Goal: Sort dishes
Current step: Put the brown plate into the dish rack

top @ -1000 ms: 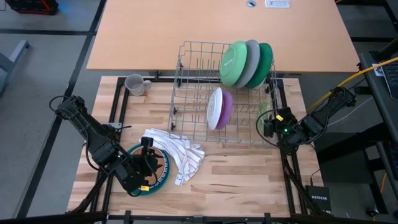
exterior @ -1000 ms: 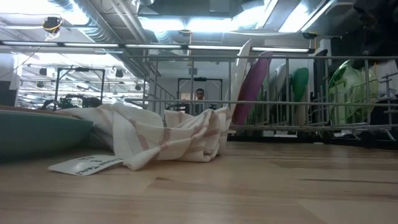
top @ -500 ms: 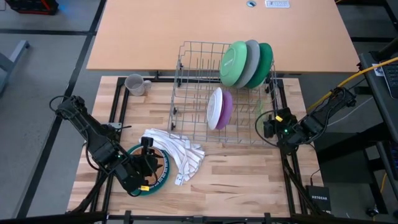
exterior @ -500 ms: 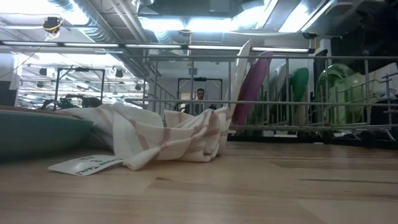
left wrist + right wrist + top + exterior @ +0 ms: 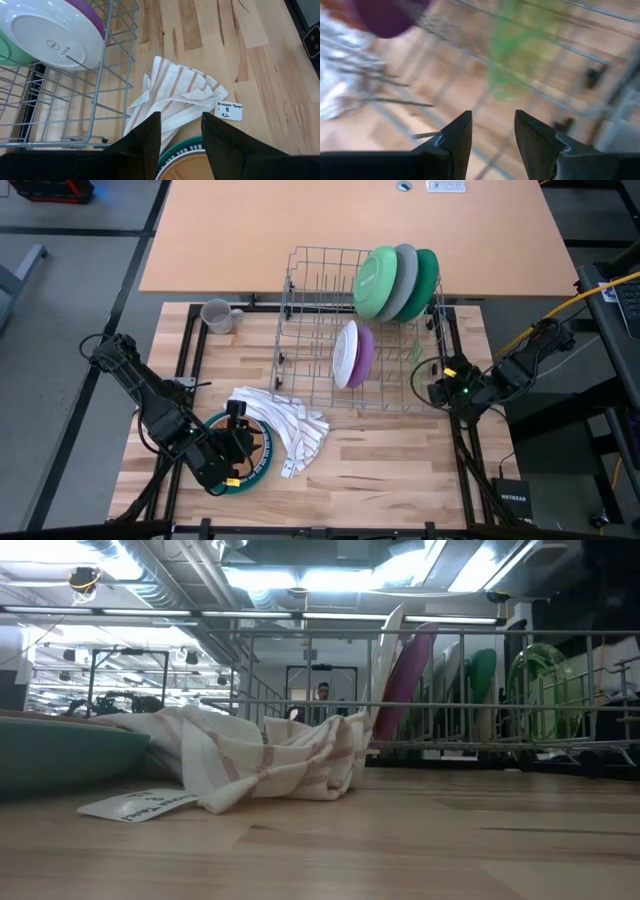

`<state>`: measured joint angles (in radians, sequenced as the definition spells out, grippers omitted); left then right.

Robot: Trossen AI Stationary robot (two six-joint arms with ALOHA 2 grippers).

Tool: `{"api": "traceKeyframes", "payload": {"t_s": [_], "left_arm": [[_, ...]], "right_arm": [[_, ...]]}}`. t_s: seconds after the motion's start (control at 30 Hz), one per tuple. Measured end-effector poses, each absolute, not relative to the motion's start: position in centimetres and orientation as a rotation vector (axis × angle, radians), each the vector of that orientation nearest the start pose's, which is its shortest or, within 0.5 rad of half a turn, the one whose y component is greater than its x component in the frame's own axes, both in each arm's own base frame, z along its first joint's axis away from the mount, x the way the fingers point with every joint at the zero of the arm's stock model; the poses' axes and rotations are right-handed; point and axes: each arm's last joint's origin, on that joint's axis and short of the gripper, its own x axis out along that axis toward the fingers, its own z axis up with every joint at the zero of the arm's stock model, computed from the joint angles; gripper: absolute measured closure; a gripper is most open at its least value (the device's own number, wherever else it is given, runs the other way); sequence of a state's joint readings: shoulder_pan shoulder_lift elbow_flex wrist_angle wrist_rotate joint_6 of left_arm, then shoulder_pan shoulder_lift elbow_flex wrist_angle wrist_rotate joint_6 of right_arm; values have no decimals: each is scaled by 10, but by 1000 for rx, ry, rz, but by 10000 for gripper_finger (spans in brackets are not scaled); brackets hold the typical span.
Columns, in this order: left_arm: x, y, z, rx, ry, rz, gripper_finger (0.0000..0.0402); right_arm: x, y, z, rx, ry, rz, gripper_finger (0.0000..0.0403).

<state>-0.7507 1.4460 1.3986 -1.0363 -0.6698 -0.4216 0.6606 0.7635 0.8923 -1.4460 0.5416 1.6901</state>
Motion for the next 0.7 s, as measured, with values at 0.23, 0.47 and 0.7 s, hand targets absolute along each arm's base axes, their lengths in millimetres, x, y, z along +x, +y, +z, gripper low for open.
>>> {"api": "traceKeyframes", "payload": {"t_s": [0.23, 0.47, 0.7], "left_arm": [[210, -182, 333, 199, 826, 81, 272], [198, -196, 332, 60, 851, 46, 272], [190, -217, 320, 13, 875, 47, 272]], "right_arm": [[103, 60, 309, 753, 640, -435, 254], [139, 87, 329, 565, 449, -145, 254], [171, 113, 333, 378, 335, -13, 254]]}}
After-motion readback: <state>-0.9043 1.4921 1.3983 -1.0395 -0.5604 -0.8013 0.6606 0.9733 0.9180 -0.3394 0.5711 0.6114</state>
